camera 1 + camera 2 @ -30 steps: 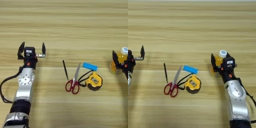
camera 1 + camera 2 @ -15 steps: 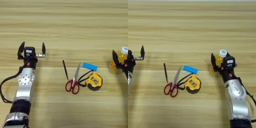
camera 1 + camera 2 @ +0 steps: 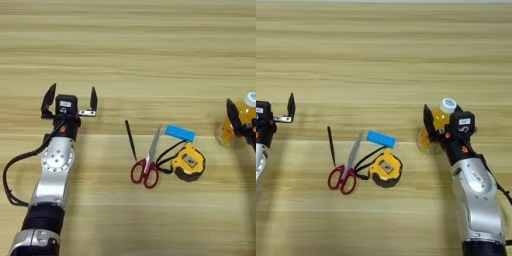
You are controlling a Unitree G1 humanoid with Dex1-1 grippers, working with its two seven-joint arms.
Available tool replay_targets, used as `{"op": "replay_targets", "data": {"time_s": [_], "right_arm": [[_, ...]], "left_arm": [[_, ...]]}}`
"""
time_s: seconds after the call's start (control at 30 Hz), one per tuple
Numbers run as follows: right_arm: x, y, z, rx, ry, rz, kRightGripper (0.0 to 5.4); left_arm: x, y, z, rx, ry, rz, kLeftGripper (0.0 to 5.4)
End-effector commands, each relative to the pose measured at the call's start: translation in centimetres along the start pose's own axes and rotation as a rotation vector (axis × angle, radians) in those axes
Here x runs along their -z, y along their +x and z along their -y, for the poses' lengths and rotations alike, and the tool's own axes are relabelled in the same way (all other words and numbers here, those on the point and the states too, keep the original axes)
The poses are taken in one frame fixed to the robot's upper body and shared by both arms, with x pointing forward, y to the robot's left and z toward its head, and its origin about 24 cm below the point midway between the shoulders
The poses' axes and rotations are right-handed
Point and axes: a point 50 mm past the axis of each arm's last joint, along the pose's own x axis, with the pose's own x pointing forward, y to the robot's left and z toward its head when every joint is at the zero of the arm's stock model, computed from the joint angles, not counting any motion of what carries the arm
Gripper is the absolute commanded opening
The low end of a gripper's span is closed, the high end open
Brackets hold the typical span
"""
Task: Move the objects on the table
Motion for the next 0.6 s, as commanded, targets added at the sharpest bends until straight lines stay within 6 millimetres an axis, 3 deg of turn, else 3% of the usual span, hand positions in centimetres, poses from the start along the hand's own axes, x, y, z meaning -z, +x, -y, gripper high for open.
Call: {"op": "replay_targets", "data": {"time_s": [0.03,0.2,0.6], "right_arm": [[-0.9,0.3,0.2,-0.002,0.001,0.027,3.41],[-1.7,0.4,-0.4,-0.021,-0.011,0.052,3.41],[-4.9,0.5,-2.7,-0.106,-0.041,0.122,3.39]], "left_arm": [[-0.1,0.0,0.3,0.003,-0.002,-0.007,5.4],[-0.1,0.0,1.1,0.067,-0.001,0.0,5.4],[-0.7,-2.2,6.8,0.512,-0.078,0.028,5.4]]}}
